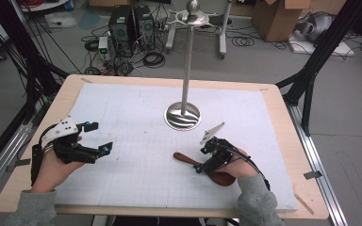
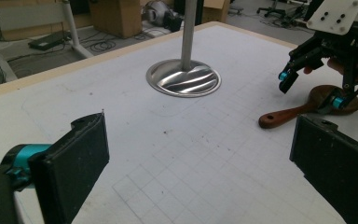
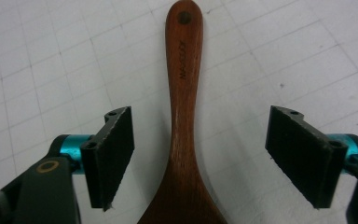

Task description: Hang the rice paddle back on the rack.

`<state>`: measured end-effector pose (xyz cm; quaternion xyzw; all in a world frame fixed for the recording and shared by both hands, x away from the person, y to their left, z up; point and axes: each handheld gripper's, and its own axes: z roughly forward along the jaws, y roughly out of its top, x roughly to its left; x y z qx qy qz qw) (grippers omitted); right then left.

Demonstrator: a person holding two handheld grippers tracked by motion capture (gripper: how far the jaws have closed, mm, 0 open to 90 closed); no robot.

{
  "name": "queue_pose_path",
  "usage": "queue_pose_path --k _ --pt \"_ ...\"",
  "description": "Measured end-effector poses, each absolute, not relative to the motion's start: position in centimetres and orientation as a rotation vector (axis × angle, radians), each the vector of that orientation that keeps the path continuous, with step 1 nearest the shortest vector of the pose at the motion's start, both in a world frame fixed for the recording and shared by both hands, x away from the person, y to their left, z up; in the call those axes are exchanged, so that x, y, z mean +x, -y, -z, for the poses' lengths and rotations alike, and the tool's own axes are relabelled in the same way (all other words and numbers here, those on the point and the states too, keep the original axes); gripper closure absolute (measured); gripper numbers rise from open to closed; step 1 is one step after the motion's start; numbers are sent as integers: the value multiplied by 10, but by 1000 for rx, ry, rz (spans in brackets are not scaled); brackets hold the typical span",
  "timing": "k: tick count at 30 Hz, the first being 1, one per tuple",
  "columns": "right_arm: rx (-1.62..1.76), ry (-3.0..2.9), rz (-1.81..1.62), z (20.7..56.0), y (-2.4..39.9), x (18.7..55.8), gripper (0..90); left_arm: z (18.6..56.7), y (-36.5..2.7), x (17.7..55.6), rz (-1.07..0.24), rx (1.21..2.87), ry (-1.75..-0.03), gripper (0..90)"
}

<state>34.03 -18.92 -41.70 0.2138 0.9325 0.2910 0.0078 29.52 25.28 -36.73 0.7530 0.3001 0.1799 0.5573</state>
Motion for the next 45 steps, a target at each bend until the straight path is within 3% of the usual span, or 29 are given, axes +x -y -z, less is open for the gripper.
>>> queue_pose_path --k 45 --pt "650 -2919 -671 416 173 328 473 369 -252 296 -429 1795 -708 50"
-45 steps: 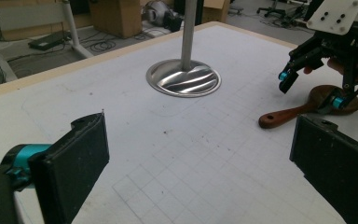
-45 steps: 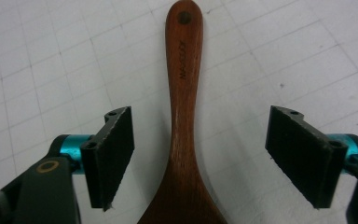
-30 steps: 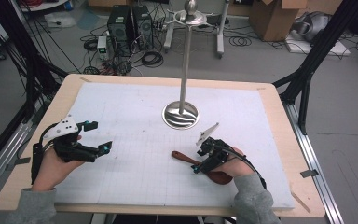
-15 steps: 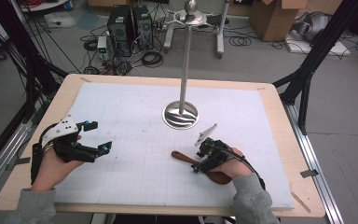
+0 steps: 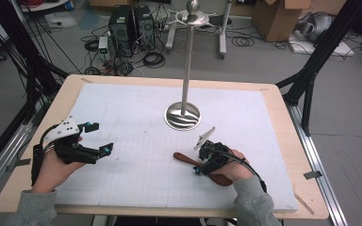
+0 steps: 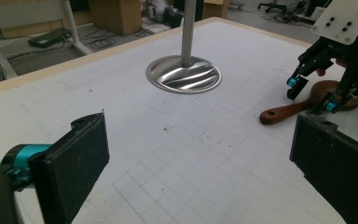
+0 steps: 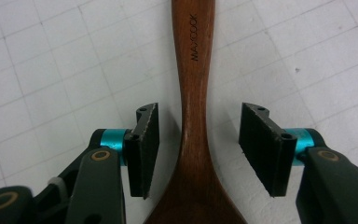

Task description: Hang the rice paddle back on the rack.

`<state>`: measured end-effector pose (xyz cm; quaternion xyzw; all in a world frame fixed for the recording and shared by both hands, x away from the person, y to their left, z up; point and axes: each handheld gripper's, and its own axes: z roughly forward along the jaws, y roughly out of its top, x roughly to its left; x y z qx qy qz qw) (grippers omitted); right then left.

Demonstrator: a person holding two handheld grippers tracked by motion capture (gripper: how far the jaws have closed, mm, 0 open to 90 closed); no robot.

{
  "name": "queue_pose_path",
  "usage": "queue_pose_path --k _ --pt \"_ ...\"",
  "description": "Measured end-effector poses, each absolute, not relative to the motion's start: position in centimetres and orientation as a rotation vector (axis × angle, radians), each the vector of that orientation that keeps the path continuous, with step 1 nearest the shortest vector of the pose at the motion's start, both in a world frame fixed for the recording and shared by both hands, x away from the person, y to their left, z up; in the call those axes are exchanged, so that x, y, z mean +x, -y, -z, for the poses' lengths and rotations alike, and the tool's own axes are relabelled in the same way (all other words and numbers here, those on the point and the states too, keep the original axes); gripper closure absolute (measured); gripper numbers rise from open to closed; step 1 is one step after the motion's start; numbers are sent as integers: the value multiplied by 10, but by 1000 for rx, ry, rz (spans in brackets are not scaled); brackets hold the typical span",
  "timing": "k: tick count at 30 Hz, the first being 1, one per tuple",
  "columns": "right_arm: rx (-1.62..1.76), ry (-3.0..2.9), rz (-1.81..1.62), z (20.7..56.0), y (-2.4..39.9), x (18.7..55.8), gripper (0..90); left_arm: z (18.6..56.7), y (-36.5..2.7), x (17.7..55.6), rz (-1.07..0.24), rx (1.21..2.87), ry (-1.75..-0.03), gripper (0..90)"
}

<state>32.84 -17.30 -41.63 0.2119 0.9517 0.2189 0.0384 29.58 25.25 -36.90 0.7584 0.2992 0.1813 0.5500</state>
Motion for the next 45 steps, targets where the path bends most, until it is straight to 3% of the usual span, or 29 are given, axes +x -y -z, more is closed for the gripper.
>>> queue_pose_path --k 18,32,45 --pt "661 -2925 -620 414 167 325 585 367 -257 295 -439 1784 -716 50" --pt "683 -2921 -602 413 167 326 742 368 -256 295 -436 1789 -719 50" --pt "563 -2902 -540 411 161 321 765 367 -256 295 -437 1791 -711 50"
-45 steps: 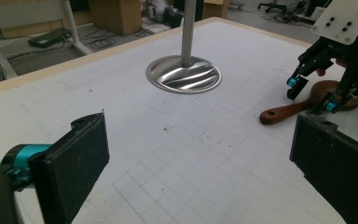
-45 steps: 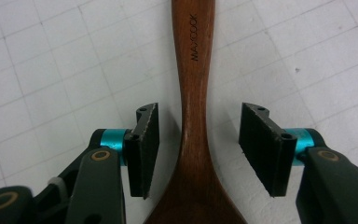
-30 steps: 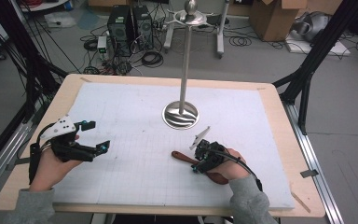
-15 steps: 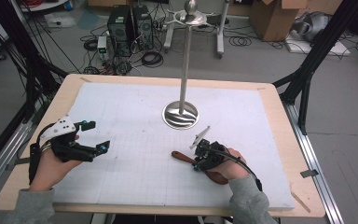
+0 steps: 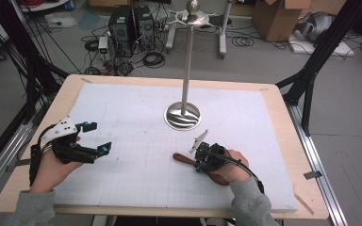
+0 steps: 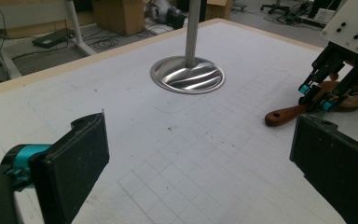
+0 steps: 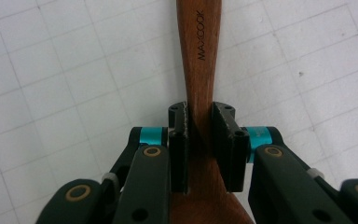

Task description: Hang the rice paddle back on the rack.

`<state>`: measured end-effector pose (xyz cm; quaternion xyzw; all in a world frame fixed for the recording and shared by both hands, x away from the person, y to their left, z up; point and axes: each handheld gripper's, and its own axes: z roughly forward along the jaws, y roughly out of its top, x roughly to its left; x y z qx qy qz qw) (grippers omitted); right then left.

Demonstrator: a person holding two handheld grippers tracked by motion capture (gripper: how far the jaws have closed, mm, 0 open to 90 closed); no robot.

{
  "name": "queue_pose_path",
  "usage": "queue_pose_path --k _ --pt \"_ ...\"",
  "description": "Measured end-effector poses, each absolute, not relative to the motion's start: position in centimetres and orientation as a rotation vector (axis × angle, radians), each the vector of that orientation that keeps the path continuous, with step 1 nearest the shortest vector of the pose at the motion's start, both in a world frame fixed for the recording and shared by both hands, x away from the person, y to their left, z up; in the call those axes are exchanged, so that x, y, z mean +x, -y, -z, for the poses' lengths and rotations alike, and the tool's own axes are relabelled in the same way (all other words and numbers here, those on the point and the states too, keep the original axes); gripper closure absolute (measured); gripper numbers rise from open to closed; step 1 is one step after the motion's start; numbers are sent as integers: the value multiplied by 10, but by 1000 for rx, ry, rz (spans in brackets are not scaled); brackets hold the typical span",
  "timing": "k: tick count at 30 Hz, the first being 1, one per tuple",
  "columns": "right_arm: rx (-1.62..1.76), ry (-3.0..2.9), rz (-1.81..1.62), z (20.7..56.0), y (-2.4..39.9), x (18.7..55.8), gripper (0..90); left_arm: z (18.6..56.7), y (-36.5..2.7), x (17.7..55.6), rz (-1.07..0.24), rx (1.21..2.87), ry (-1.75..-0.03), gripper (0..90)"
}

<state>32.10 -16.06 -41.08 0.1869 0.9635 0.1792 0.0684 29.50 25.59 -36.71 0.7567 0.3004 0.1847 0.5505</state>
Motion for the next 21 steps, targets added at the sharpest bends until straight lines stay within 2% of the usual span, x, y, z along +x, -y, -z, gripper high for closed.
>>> queue_pose_path --k 21 --pt "674 -2781 -834 391 182 325 768 366 -255 294 -437 1784 -709 49"
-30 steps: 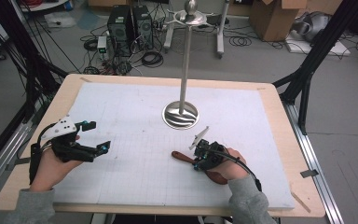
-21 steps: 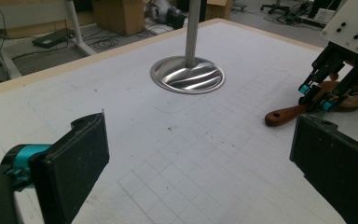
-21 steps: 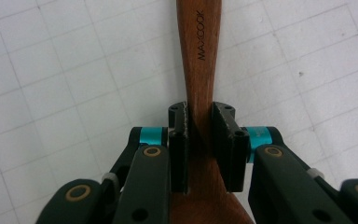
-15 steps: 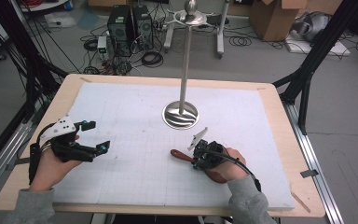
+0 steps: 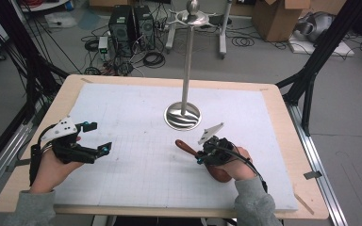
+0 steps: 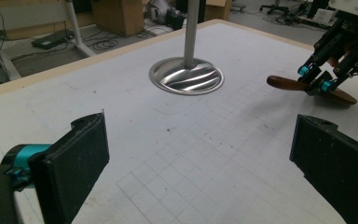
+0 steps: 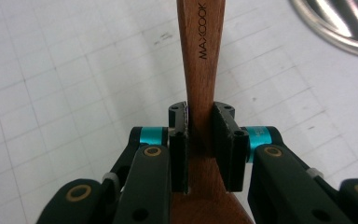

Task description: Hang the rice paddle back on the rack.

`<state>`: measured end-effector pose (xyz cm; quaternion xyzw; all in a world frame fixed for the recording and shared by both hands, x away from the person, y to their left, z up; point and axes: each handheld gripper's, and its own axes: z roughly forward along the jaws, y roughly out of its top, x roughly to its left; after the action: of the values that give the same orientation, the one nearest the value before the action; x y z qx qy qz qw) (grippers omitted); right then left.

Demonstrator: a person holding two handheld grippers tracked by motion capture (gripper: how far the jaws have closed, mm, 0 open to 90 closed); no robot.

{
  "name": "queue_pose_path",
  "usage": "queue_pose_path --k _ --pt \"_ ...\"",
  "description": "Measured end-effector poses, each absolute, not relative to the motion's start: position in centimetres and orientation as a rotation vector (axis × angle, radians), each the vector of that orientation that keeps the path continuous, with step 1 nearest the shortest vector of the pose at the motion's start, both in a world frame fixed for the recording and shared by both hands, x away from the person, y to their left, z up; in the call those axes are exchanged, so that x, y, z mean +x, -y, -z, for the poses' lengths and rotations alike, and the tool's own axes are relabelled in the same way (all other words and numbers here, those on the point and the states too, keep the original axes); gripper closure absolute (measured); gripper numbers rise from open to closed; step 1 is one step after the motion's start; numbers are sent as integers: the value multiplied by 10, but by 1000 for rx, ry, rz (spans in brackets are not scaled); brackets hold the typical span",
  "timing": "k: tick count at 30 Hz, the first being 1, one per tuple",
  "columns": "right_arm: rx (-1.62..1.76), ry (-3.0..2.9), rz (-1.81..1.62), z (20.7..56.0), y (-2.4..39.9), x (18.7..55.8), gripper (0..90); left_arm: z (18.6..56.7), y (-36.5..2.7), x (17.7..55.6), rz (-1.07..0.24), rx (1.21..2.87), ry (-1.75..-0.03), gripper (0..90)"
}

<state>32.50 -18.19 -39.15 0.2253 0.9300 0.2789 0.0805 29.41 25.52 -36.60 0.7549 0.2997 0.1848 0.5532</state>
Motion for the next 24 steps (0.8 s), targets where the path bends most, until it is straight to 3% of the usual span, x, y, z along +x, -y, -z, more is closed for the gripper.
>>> queue_pose_path --k 24 --pt "756 -2563 -1133 365 214 323 772 364 -255 293 -439 1780 -703 50"
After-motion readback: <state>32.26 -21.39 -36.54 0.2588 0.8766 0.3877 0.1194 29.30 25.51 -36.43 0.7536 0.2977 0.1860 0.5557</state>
